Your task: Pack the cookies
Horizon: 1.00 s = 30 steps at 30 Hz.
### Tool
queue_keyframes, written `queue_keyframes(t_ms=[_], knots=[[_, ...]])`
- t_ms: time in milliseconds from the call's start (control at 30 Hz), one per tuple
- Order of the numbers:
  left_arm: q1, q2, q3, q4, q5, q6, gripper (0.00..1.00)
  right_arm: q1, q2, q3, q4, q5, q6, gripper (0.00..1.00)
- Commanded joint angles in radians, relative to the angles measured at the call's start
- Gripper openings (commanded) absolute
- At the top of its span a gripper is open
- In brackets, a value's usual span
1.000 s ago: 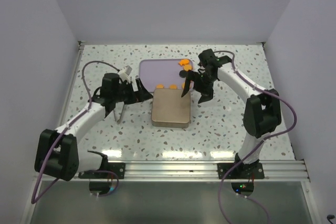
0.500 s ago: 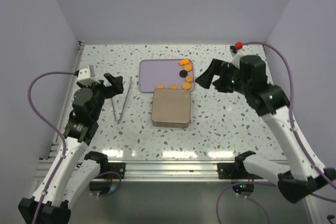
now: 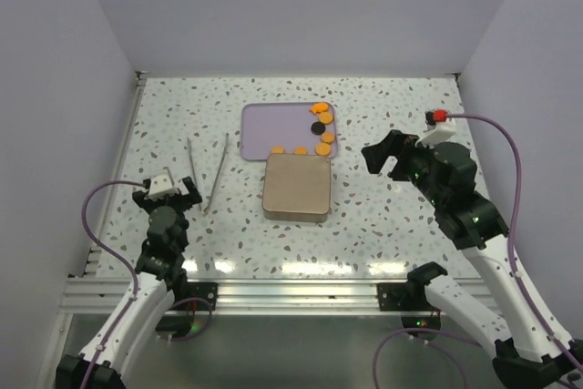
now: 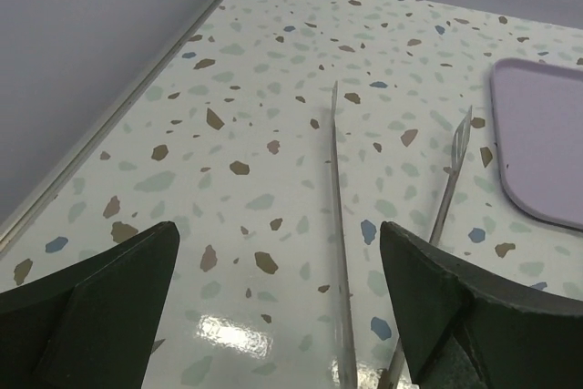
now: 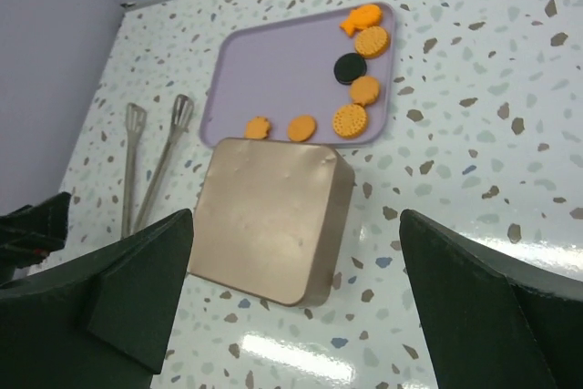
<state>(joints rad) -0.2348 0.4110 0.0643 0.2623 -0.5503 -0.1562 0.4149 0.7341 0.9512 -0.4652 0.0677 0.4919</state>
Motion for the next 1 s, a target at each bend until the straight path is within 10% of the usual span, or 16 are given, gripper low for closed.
queue_keyframes(t_ms=[0, 533, 967], knots=[[0.008, 0.017, -0.093, 0.293, -0.054, 0.089, 0.98, 0.001, 0.034, 0.061, -0.061, 0.052, -0.039, 0.99], [0.034, 0.780, -0.005, 0.932, 0.093, 0.150, 1.00, 0.001, 0.014, -0.023, 0.034, -0.042, -0.016, 0.99], [0.144, 1.111, 0.083, 1.157, 0.326, 0.198, 1.00, 0.001, 0.045, -0.189, 0.097, 0.311, -0.098, 0.99]])
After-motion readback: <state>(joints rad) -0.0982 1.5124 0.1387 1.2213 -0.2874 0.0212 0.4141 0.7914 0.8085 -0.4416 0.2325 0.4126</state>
